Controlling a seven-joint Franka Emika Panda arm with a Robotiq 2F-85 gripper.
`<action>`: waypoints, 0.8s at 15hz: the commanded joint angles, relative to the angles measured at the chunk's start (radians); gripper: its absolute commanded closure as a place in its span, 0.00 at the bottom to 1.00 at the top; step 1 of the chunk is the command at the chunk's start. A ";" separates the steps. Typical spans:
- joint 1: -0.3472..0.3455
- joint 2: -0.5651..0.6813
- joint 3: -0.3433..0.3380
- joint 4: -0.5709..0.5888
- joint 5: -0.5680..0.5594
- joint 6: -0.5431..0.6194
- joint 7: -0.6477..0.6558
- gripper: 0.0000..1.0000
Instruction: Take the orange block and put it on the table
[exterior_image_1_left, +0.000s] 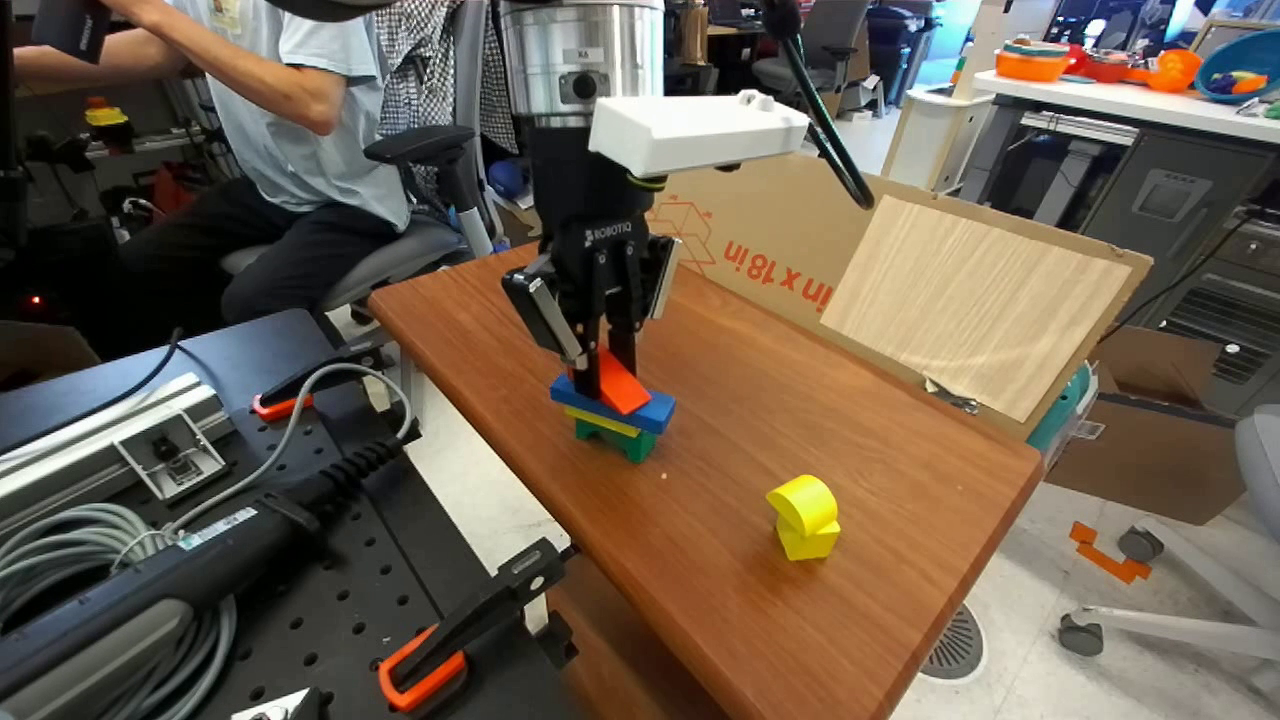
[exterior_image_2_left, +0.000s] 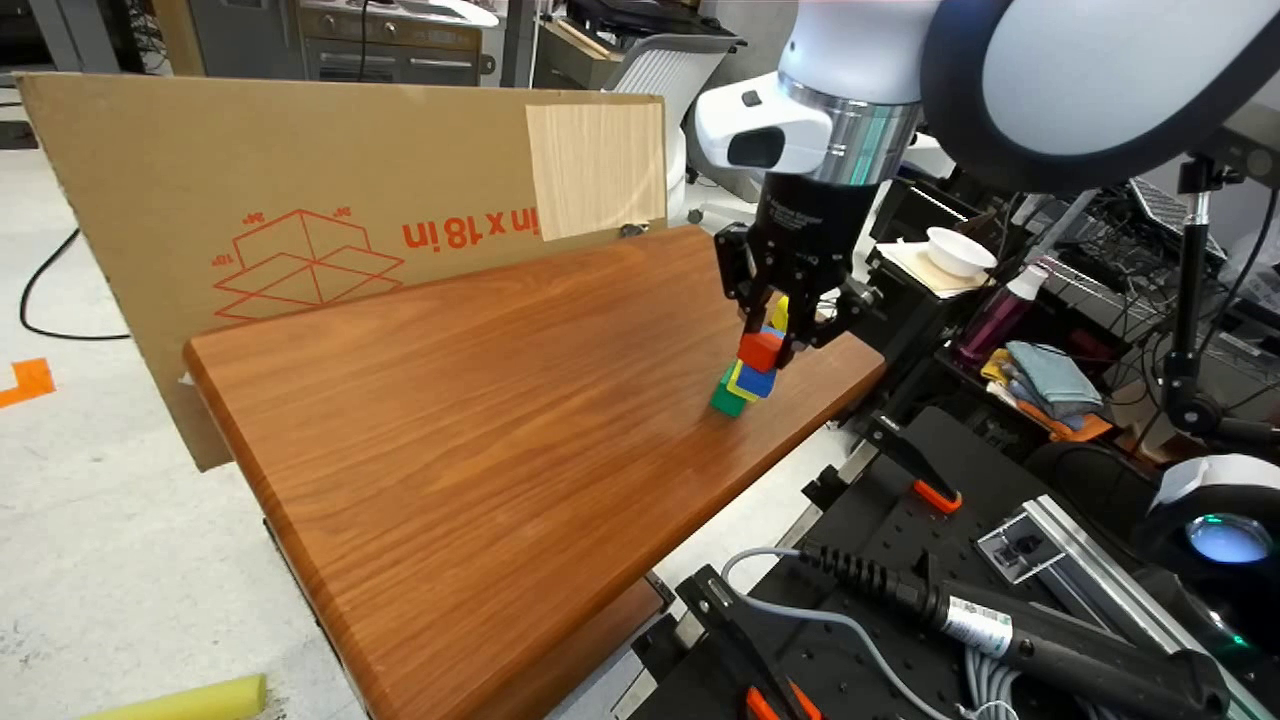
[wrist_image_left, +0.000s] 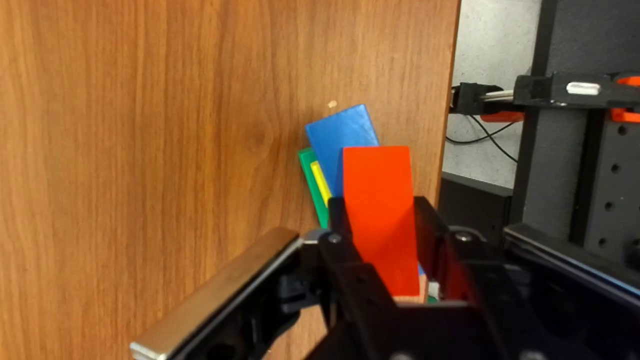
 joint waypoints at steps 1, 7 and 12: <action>-0.004 -0.017 0.029 0.014 0.087 -0.009 0.009 0.91; 0.026 0.060 0.039 0.127 0.167 -0.058 0.145 0.91; 0.059 0.191 0.061 0.257 0.221 -0.065 0.402 0.91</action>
